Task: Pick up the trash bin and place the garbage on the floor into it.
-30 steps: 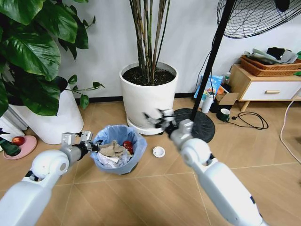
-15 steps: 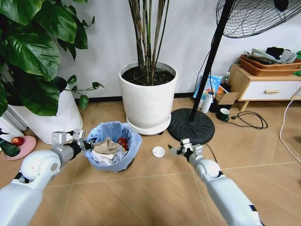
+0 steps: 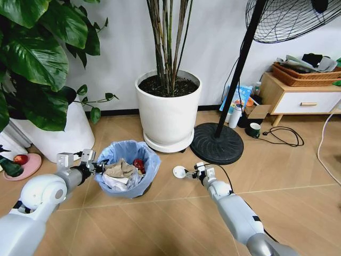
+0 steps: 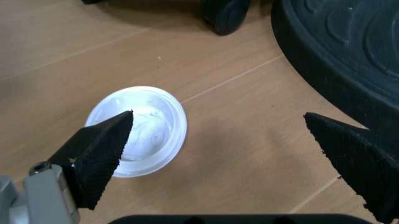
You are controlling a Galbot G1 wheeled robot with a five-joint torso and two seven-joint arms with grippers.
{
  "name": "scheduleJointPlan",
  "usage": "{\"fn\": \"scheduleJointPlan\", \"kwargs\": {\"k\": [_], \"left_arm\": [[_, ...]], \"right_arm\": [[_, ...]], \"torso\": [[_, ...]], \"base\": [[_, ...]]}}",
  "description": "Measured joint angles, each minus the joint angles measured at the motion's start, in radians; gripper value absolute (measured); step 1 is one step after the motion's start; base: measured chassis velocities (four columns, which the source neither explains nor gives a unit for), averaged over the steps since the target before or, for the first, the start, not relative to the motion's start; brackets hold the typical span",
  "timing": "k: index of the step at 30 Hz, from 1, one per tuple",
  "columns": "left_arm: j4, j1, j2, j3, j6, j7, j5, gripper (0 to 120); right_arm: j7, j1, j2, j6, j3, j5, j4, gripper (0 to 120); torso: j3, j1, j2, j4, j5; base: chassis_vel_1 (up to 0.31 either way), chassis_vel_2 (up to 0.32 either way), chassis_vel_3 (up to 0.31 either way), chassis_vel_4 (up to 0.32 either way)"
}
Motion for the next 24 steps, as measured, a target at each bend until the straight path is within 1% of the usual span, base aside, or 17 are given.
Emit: {"fn": "scheduleJointPlan", "kwargs": {"k": [3,6,7,12,17,24], "left_arm": [[0.000,0.001,-0.001,0.000,0.000,0.005,0.007,0],[0.000,0.000,-0.002,0.000,0.000,0.009,0.010,0],[0.000,0.000,-0.002,0.000,0.000,0.009,0.010,0],[-0.001,-0.004,-0.002,-0.001,0.000,0.012,0.010,0],[-0.001,-0.006,-0.002,-0.001,0.000,0.017,0.012,0],[0.006,-0.010,-0.009,0.005,0.000,0.025,0.025,0]], "right_arm": [[-0.001,0.019,0.018,0.000,0.014,-0.013,-0.039,100],[-0.007,0.057,0.056,0.005,0.037,-0.040,-0.110,100],[-0.007,0.057,0.056,0.005,0.037,-0.040,-0.110,100],[-0.011,0.102,0.105,0.006,0.063,-0.060,-0.208,100],[-0.011,0.117,0.124,0.003,0.080,-0.072,-0.247,100],[-0.011,0.142,0.157,0.001,0.138,-0.103,-0.313,100]], "torso": [[0.000,0.000,0.000,-0.0001,-0.0003],[0.000,0.000,0.000,0.0000,-0.0002],[0.000,0.000,0.000,0.0000,-0.0002],[0.000,0.000,0.000,0.0000,-0.0002],[0.000,0.000,0.000,0.0000,0.0000],[0.000,0.000,0.000,0.0001,-0.0001]], "base": [[0.000,0.000,0.000,0.000],[0.000,0.000,0.000,0.000],[0.000,0.000,0.000,0.000],[0.000,0.000,0.000,0.000],[0.000,0.000,0.000,0.000],[0.000,0.000,0.000,0.000]]}}
